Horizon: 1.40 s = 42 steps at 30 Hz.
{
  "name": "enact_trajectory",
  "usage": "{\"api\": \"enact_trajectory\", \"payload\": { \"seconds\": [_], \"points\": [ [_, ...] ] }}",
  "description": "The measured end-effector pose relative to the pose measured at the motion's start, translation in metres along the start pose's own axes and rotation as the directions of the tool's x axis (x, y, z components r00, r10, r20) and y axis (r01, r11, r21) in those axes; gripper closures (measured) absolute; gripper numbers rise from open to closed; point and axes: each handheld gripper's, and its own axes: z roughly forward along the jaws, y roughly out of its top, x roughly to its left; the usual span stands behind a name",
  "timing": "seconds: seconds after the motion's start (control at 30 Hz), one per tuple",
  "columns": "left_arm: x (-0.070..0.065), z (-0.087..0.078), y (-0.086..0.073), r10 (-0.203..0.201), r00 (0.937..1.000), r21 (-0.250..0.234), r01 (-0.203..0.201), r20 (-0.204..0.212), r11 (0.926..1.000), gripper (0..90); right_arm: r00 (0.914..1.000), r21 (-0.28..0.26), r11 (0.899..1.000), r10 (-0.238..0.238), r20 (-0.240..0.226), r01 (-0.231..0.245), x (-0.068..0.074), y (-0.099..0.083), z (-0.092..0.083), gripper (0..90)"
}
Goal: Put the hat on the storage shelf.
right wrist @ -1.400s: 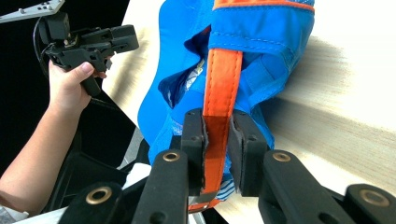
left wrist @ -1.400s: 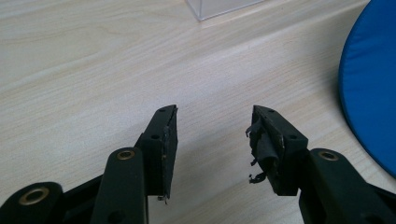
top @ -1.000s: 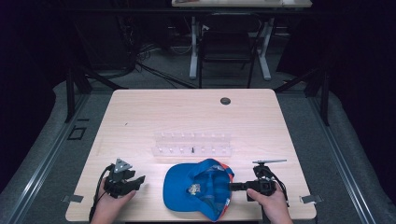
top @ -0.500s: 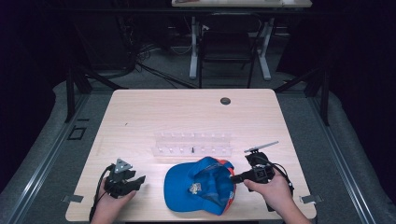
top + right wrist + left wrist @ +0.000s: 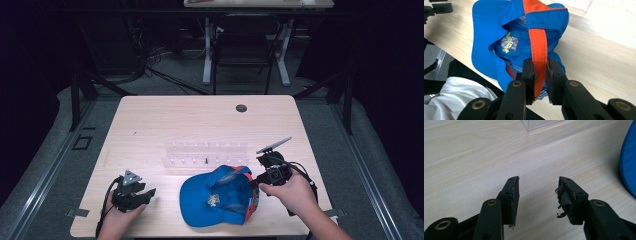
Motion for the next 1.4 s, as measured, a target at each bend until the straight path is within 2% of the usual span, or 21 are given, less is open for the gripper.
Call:
{"api": "enact_trajectory", "payload": {
  "seconds": [0.03,0.17,0.27,0.3,0.33,0.37,0.43,0.47,0.53,0.7,0.77,1.0,1.27,1.4],
  "points": [
    [0.0,0.0,0.0,0.0,1.0,0.0,0.0,0.0,1.0,52.2,0.9999,0.011,1.0,-0.013,0.004,0.013,0.0,0.002,-0.002,78.2],
    [0.0,0.0,0.0,0.003,1.0,0.004,-0.003,0.0,1.0,52.3,0.9999,-0.003,1.0,0.004,0.011,-0.004,0.003,0.006,-0.006,78.2],
    [0.0,0.0,0.0,0.0,1.0,0.002,0.0,0.002,1.0,52.2,1.0,0.013,1.0,-0.009,0.003,0.008,0.003,0.009,-0.01,78.2],
    [0.0,0.0,0.0,0.002,1.0,0.005,-0.002,0.002,1.0,52.2,1.0,0.001,1.0,0.005,0.001,-0.005,0.005,0.01,-0.012,78.2],
    [0.0,0.0,0.0,0.003,1.0,0.005,-0.003,0.002,1.0,52.2,1.0,0.017,1.0,-0.006,0.001,0.006,0.004,0.011,-0.014,78.2],
    [0.0,0.0,0.0,0.003,1.0,0.005,-0.003,0.002,1.0,52.2,1.0,0.004,1.0,-0.002,0.001,0.002,0.004,0.011,-0.015,78.2],
    [-0.001,0.0,0.0,0.004,1.0,0.006,-0.004,0.003,1.0,52.2,0.9999,0.018,1.0,-0.012,-0.001,0.012,0.004,0.013,-0.019,78.2],
    [-0.001,0.001,0.0,0.002,1.0,0.005,-0.002,0.003,1.0,52.2,1.0,0.004,1.0,0.008,0.0,-0.008,0.006,0.014,-0.02,78.2],
    [-0.001,0.001,0.0,0.002,1.0,0.005,-0.002,0.003,1.0,52.2,1.0,0.029,1.0,-0.005,0.001,0.005,0.008,0.017,-0.027,78.2],
    [-0.001,0.001,0.0,0.004,1.0,0.01,-0.004,0.005,0.9999,52.2,0.9998,0.023,1.0,-0.009,-0.015,0.009,0.012,0.022,-0.039,78.2],
    [-0.002,0.001,0.0,0.001,1.0,0.01,-0.001,0.002,0.9999,52.2,0.9998,0.012,1.0,0.012,-0.017,-0.012,0.016,0.026,-0.048,78.2],
    [-0.002,0.001,0.0,0.002,1.0,0.012,-0.002,0.003,0.9999,52.2,0.9996,0.035,0.999,0.001,-0.027,0.0,0.024,0.037,-0.065,78.2],
    [-0.002,0.001,0.0,0.006,1.0,0.017,-0.006,0.007,0.9998,52.6,0.9922,0.029,0.999,0.034,-0.12,-0.03,0.032,0.049,-0.083,78.2],
    [-0.002,0.001,0.0,0.01,0.9999,0.019,-0.01,0.009,0.9998,52.6,0.9807,0.026,0.998,0.052,-0.188,-0.048,0.033,0.053,-0.09,78.2]
  ]
}}
